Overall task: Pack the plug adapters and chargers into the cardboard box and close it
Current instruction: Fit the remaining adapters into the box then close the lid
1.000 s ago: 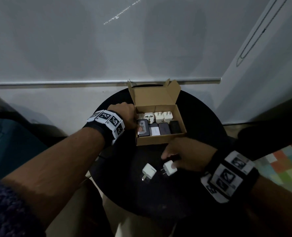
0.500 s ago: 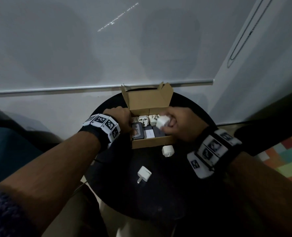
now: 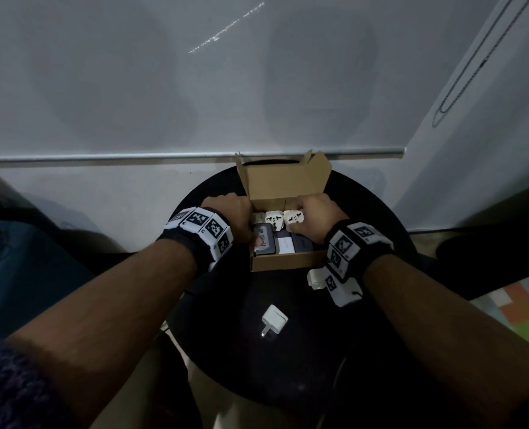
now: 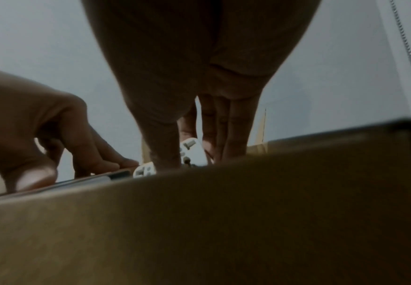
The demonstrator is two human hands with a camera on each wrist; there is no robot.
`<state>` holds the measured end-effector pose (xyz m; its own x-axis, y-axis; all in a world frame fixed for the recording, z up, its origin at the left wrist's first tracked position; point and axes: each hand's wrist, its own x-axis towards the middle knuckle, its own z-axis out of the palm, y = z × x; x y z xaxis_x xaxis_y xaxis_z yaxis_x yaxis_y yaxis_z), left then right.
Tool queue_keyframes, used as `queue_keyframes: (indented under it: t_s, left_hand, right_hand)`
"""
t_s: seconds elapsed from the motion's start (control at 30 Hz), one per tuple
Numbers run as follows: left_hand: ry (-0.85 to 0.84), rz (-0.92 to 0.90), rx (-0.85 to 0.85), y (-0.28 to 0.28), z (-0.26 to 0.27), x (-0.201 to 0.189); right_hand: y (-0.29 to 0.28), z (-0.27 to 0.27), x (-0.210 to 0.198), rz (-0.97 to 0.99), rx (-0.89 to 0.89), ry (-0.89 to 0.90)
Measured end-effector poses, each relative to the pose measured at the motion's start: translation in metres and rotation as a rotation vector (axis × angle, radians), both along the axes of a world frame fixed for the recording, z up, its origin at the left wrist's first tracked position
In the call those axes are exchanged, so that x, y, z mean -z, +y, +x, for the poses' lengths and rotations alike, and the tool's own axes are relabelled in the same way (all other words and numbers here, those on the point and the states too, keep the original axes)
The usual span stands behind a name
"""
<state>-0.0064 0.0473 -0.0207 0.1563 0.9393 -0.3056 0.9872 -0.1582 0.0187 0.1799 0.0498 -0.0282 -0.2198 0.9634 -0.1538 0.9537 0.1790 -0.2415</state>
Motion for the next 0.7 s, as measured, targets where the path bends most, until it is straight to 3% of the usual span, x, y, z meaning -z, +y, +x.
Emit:
queue_keyframes:
  t_s: [0.23, 0.5, 0.7]
  left_hand:
    - [0.009, 0.01, 0.022, -0.0023, -0.0005, -0.0013]
    - [0.01, -0.01, 0.003, -0.0026, -0.0005, -0.002]
    - [0.007, -0.02, 0.009, -0.0015, -0.0011, -0.0013]
  right_hand:
    - [0.0037, -0.0037, -0.0063, -0.017, -0.099, -0.087]
    - [-0.005, -0.0049, -0.0075, 0.002, 0.055, 0.025]
    - [-0.0005, -0.01, -0.0092, -0.101, 0.078, -0.03]
